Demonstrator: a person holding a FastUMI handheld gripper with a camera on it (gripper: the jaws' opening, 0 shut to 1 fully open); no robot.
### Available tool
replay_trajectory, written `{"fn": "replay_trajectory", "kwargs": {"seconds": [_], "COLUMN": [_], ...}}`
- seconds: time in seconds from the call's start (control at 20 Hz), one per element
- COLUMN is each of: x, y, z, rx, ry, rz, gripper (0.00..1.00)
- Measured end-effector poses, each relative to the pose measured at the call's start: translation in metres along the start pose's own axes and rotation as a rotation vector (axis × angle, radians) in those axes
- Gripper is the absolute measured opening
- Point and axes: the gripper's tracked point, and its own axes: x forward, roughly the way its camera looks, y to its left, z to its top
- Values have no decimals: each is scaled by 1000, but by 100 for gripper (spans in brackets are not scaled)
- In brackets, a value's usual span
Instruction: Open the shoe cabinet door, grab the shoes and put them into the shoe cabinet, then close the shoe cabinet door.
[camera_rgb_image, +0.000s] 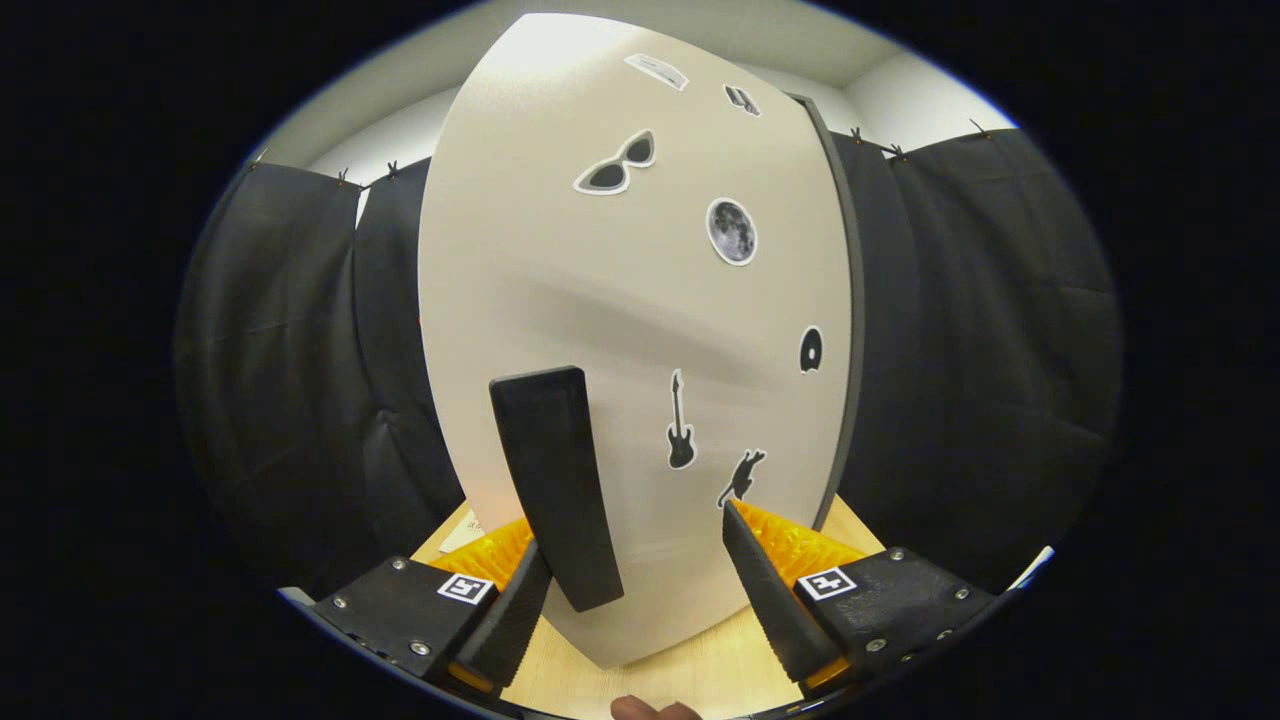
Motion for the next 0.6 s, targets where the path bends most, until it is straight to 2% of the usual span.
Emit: {"fn": "replay_trajectory", "kwargs": {"seconds": [0.4, 0.6], "x": [24, 36], "y": [17, 28], "z": [4, 1], "rx": [-35, -18], "ry": [-39, -37], "rz": [-7, 34], "gripper": [95, 95]}}
